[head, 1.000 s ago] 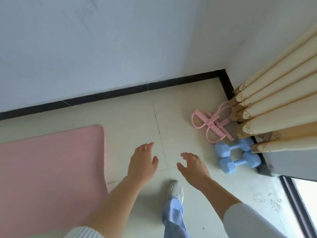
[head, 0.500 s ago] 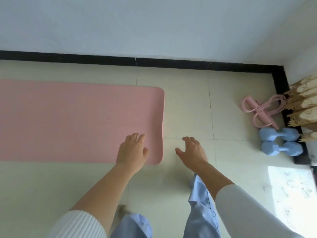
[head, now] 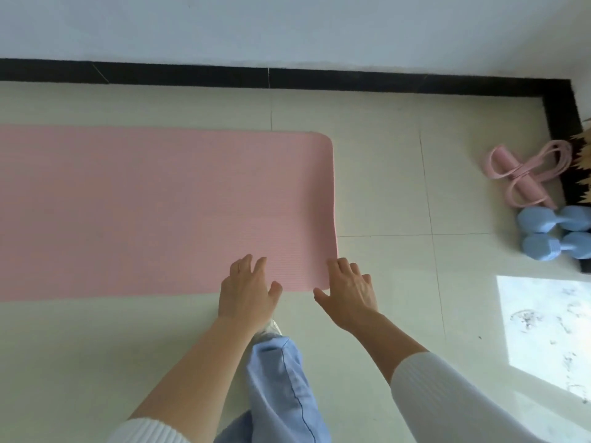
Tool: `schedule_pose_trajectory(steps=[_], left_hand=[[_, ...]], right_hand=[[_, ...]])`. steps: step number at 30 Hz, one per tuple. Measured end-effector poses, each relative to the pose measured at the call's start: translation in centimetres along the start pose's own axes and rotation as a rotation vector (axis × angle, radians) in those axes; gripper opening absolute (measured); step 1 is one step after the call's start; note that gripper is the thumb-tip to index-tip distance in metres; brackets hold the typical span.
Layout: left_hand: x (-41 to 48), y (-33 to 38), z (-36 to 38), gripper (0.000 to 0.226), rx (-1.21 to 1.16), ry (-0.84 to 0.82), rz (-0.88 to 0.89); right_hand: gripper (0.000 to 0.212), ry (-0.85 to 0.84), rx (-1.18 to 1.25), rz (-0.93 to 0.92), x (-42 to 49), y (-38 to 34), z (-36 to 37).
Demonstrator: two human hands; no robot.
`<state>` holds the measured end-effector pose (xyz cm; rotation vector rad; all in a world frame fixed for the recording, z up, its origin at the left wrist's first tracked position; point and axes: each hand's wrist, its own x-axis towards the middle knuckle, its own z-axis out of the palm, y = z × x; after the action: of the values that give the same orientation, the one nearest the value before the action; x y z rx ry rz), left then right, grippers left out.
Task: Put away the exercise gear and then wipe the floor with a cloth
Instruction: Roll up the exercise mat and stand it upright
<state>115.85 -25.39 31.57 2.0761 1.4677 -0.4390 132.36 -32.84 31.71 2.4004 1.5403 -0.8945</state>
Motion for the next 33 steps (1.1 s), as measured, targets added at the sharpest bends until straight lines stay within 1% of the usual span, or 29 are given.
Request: schedule_pose_trajectory(steps=[2,5,9,12,17,19,22,25,29,33], left_hand=[[2.0,-0.8,0.0,0.055,0.007,0.016,0.054],[4.3,-3.0,0.3,0.053,0.017,0.018,0.084],[6.8,-7.2,0.9,0.053,0.051,-0.053,0.088],[9.0,-10.0,0.7,0.055,0.065,-0.119,0.132],[13.4,-15.2,1.1,0.056,0.098,-0.141,0.262],[15.3,-18.1,2.3,0.056,0.144,-0.136,0.311],[18.5,-22.7,5.6,0.058,0.209,-0.161,0.339],[22.5,-26.5,10.4,0.059,0.264,-0.131,0.387],[28.0,-27.3,17.9,0.06,0.289,-0.078,0.501],[34.1,-24.8,22.6,0.057,0.338,0.083,0.812]], right_hand=[[0.047,-0.023,0.021,0.052,1.5,-0.5,0.9],[0.048,-0.049,0.03,0.106,3.4,-1.6,2.6],[0.049,-0.07,0.077,0.171,5.3,-4.0,4.7],[0.051,-0.064,0.105,0.227,6.7,-6.2,6.3],[0.052,0.005,0.229,0.387,10.0,-10.7,10.4],[0.052,0.037,0.267,0.409,11.8,-12.5,13.2],[0.054,0.073,0.302,0.427,14.6,-13.7,18.4],[0.056,0.12,0.244,0.421,18.1,-12.5,23.8],[0.063,0.22,0.127,0.454,22.7,-8.5,28.8],[0.069,0.384,-0.036,0.46,26.8,-3.2,29.0]])
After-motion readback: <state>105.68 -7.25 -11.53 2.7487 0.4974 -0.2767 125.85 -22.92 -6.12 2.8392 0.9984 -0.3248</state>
